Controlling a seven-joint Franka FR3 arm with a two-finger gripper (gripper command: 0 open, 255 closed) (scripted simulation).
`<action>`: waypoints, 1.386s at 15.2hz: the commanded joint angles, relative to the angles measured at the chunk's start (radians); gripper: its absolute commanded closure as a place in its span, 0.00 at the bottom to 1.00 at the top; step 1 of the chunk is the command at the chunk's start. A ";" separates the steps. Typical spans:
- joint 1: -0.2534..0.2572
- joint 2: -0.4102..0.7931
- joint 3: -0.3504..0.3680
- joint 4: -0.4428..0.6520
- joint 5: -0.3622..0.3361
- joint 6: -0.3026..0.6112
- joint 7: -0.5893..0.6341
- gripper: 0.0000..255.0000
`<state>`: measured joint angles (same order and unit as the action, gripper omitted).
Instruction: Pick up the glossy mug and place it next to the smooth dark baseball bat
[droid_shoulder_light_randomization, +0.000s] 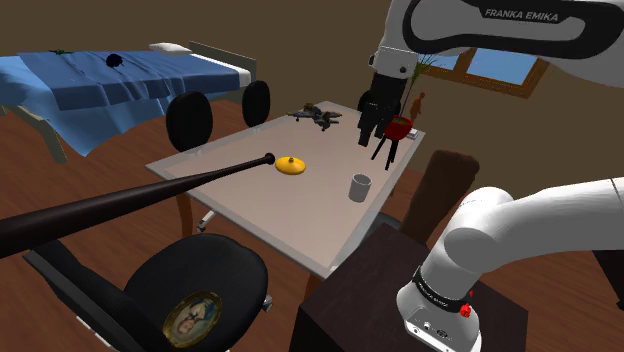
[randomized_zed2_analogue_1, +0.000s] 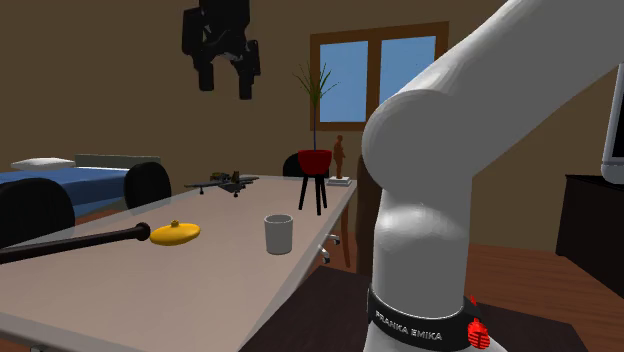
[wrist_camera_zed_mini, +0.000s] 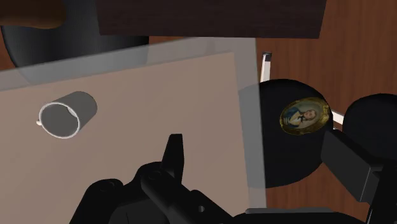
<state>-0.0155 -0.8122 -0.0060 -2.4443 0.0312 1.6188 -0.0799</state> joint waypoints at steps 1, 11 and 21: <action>0.000 0.000 0.000 0.000 0.000 0.000 0.000 0.00; -0.054 0.133 -0.152 -0.155 -0.131 0.285 -0.208 0.00; -0.090 0.437 -0.314 -0.163 -0.211 0.608 -0.413 0.00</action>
<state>-0.1042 -0.4160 -0.3020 -2.6173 -0.1765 2.1929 -0.4677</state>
